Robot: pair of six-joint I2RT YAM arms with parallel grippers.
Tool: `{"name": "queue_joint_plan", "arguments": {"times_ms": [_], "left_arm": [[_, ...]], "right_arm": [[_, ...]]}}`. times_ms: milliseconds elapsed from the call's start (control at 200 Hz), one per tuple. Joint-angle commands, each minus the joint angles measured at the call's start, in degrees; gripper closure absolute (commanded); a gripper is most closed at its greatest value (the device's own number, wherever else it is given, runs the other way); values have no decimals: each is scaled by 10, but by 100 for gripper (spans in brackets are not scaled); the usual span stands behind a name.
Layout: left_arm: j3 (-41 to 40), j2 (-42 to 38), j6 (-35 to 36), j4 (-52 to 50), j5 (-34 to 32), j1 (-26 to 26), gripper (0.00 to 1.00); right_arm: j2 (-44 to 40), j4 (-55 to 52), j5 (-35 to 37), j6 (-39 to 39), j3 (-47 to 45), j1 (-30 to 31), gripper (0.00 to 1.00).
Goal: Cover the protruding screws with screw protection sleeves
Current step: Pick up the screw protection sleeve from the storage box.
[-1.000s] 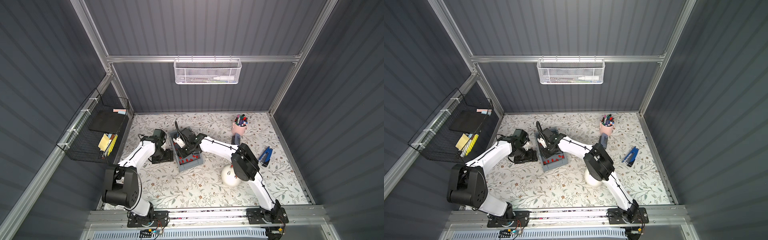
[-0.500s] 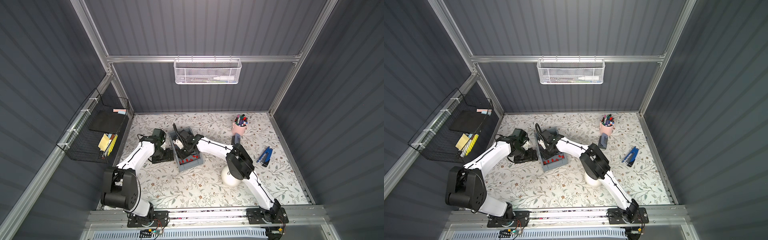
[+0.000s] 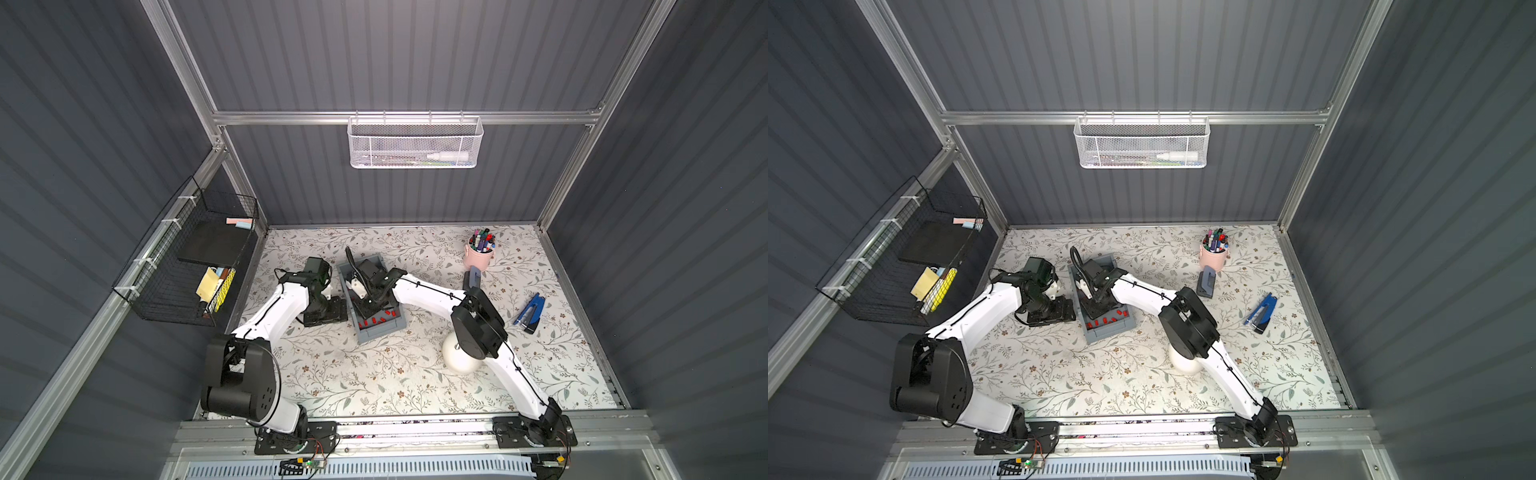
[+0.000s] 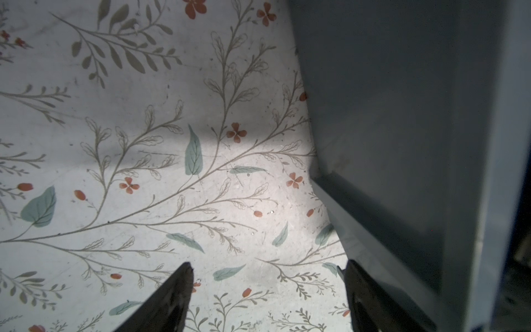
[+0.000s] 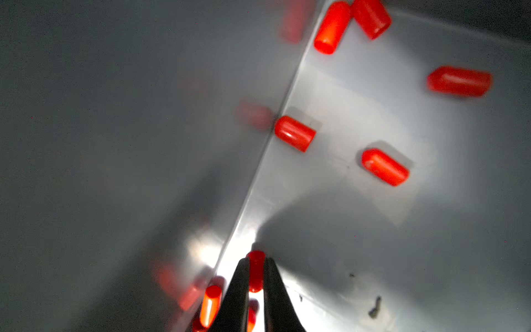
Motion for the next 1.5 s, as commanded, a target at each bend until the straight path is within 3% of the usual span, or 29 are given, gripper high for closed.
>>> {"name": "queue_joint_plan", "arguments": {"times_ms": [0, 125, 415, 605, 820, 1256, 1496], "left_arm": [[0, -18, -9, -7, -6, 3, 18], [-1, -16, -8, -7, -6, 3, 18], [-2, -18, -10, -4, -2, 3, 18], [-3, -21, -8, -6, -5, 3, 18], [-3, -21, -8, -6, -6, 3, 18], [-3, -20, -8, -6, -6, 3, 18], [-9, -33, 4, 3, -13, 3, 17]], "right_arm": [[0, -3, 9, -3, 14, 2, 87], [9, -1, 12, -4, 18, 1, 78], [21, -10, 4, -1, 21, -3, 86], [25, -14, 1, -2, 29, -3, 80], [34, -17, -15, -1, 36, -4, 80], [13, -17, 10, -1, 35, -7, 92], [-45, 15, 7, 7, 9, -13, 96]]}}
